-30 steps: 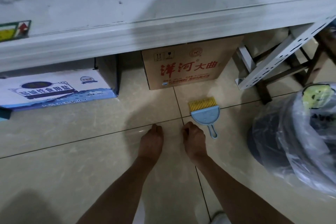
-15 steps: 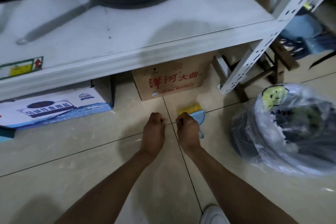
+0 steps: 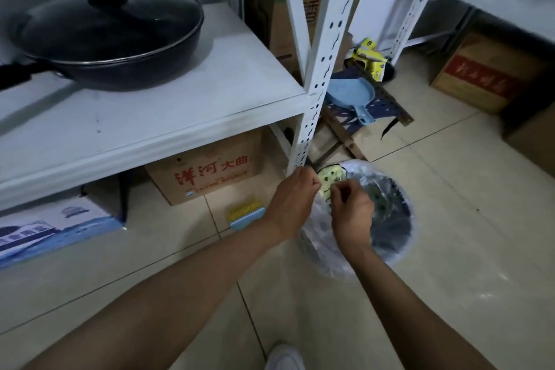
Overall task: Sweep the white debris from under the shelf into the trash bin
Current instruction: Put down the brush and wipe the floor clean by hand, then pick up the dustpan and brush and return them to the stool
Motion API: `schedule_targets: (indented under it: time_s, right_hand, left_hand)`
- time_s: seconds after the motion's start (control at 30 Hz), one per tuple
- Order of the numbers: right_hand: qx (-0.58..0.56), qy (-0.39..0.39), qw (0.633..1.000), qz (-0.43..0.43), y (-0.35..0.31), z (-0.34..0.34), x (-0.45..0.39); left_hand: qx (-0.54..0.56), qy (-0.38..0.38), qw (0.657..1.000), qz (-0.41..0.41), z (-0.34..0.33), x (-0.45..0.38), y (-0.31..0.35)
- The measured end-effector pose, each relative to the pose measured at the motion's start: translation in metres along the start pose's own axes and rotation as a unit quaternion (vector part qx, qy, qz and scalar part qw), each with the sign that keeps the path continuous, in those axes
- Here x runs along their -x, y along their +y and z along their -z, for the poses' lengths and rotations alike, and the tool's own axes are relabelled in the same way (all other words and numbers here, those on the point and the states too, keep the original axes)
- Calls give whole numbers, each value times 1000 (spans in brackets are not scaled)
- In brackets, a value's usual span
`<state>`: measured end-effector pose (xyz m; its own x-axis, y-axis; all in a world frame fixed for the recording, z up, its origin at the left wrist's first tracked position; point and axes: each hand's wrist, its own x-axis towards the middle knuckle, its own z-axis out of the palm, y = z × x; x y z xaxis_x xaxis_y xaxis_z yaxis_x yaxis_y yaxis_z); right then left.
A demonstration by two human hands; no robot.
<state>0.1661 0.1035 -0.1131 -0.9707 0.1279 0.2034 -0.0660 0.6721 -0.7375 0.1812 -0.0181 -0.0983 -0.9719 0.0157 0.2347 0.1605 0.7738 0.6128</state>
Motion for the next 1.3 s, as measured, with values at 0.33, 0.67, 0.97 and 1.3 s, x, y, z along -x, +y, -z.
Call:
schedule_targets:
  time_s: [0.33,0.67,0.97,1.3]
  right_hand:
    - [184,-126,971,-85,54,47,-31]
    - [185,-121,973,-72,46,45,-37]
    - [66,-104,991,61,-21,-18,-11]
    - [184,-323,928,16,-20,-132,31]
  left_hand:
    - [-66,-144,985,61,-46,-28,34]
    - [-87,-121,987,56,-44,-26,48]
    - [-36,6,996,80,2,0,-34]
    - [4,-34,939,342,3,57,-147]
